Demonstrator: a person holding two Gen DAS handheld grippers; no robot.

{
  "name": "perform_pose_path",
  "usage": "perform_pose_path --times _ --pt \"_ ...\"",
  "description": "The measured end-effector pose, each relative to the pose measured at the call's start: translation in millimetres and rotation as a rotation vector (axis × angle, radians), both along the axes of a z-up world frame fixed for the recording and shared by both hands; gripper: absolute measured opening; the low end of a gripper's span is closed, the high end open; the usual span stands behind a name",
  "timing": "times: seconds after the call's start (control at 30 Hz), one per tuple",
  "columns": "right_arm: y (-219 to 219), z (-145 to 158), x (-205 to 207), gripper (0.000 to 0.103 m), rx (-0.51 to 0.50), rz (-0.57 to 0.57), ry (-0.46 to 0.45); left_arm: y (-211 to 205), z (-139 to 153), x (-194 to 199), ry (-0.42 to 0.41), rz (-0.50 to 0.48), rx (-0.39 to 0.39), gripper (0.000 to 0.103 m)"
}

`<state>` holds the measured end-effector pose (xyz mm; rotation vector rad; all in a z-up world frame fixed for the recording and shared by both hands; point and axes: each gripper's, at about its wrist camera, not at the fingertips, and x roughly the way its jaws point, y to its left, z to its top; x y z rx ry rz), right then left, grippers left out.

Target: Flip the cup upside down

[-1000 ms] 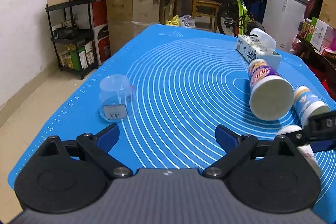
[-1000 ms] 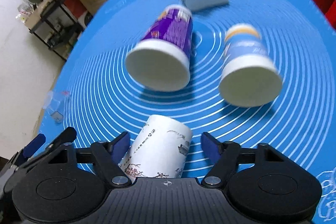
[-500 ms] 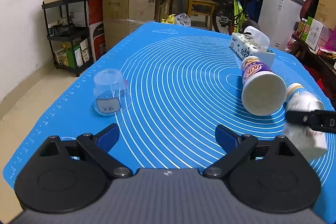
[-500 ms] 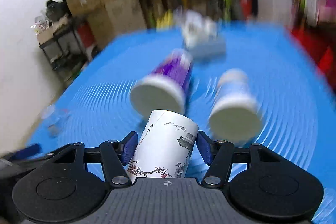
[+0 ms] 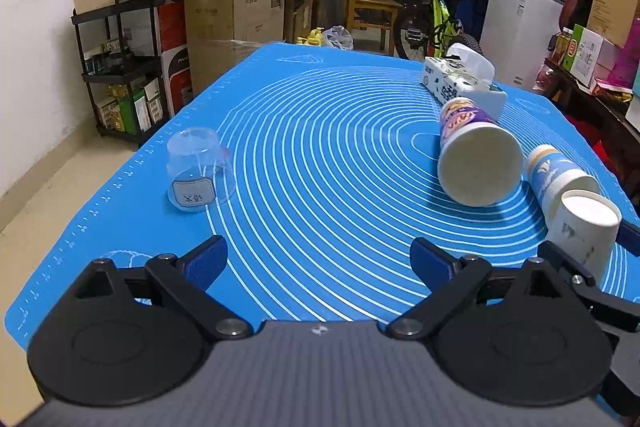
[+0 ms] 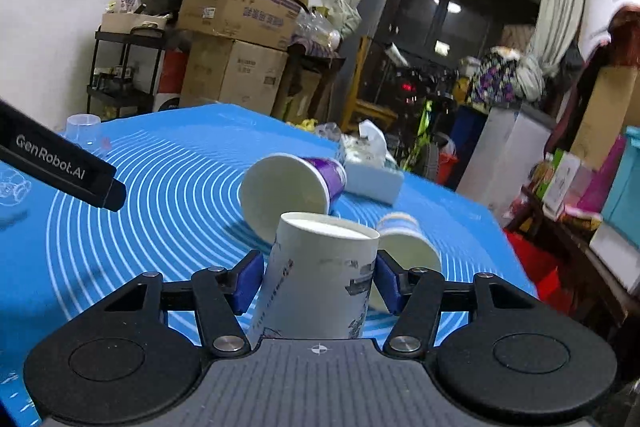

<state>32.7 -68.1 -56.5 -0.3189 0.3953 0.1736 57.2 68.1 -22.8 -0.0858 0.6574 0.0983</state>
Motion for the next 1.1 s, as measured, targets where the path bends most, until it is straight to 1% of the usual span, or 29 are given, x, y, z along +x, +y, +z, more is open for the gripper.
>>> perform_pose_path --times 0.27,0.3,0.33,0.37,0.4,0.47,0.57,0.77,0.93,1.1 --pt "-25 2 -5 0.062 0.110 -0.026 0.101 -9 3 -10 0.016 -0.038 -0.007 0.097" --pt "-27 2 -4 0.063 0.122 -0.026 0.116 -10 5 -11 0.021 -0.037 -0.004 0.097" --pt "-30 3 -4 0.068 0.142 -0.025 0.128 -12 6 -13 0.025 -0.038 0.000 0.097" --pt "-32 4 -5 0.069 0.161 -0.022 0.134 -14 8 -15 0.027 -0.042 0.004 0.097" --pt "-36 5 -8 0.070 0.175 -0.019 0.139 -16 10 -18 0.028 -0.046 0.008 0.097" --pt "-41 9 -15 0.076 0.194 -0.025 0.140 -21 14 -24 0.029 -0.066 0.016 0.097" --pt "-52 19 -29 0.078 0.213 -0.040 0.147 -30 17 -34 0.032 -0.109 0.029 0.097" --pt "-83 32 -60 0.079 0.235 -0.078 0.183 -54 17 -56 0.050 -0.188 0.053 0.097" --pt "-101 33 -79 0.079 0.229 -0.107 0.181 -72 13 -72 0.048 -0.236 0.084 0.097" --pt "-108 28 -86 0.079 0.238 -0.130 0.211 -81 10 -81 0.056 -0.260 0.075 0.097"
